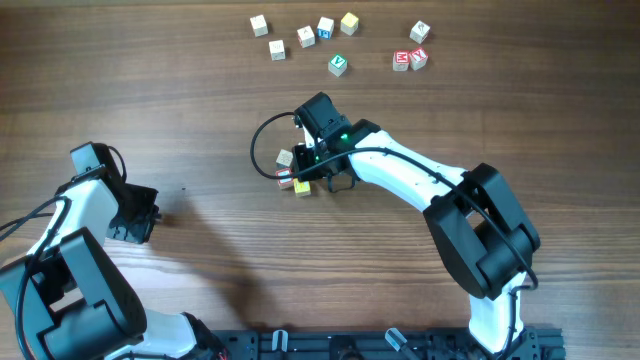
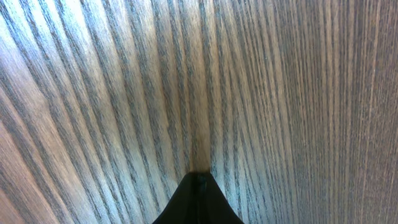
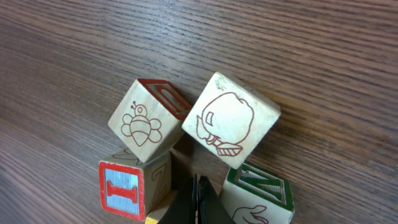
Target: Form a circle
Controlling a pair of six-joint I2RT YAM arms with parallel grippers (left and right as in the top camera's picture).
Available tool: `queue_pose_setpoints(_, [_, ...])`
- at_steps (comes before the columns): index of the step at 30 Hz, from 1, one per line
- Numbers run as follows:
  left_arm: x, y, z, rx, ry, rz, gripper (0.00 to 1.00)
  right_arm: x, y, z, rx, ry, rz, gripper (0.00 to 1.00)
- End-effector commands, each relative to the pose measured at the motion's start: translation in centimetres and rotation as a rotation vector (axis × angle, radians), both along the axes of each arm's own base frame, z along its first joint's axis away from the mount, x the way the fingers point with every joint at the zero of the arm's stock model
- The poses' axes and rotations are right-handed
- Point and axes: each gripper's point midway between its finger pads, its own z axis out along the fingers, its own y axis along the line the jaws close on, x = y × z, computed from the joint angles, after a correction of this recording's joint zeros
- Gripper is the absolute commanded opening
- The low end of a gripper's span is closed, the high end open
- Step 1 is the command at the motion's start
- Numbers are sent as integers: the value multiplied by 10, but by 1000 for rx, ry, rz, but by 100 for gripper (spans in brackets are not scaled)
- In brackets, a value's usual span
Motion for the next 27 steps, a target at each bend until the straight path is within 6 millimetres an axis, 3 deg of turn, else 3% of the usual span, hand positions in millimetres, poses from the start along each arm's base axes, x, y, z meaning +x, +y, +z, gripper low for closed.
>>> queue_pose_setpoints(1, [-23, -1, -17, 0, 89, -1, 4, -3, -4, -13, -30, 18, -14, 4])
queue_pose_setpoints(9, [-23, -1, -17, 0, 89, -1, 4, -1, 18, 7, 78, -21, 71, 4])
queue_pose_setpoints(11, [-23, -1, -17, 0, 89, -1, 4, 3, 20, 28, 106, -58, 71, 4])
queue_pose_setpoints(13, [-23, -1, -17, 0, 89, -1, 4, 15, 20, 66, 127, -150, 42, 4])
queue_pose_setpoints(16, [-23, -1, -17, 0, 89, -1, 4, 33, -4, 97, 67, -252, -111, 4])
queue_pose_setpoints(19, [-22, -1, -17, 1, 87, -1, 4, 24, -4, 89, 48, -224, -72, 4])
queue_pose_setpoints(22, [-22, -1, -17, 2, 85, -1, 4, 11, 2, 62, 11, -184, -3, 4])
queue_pose_setpoints(26, [-23, -2, -17, -2, 92, -1, 4, 6, 4, 22, -43, -127, 22, 4])
queue_pose_setpoints(27, [-24, -2, -17, -3, 95, -1, 4, 6, 5, 19, -41, -124, 18, 4])
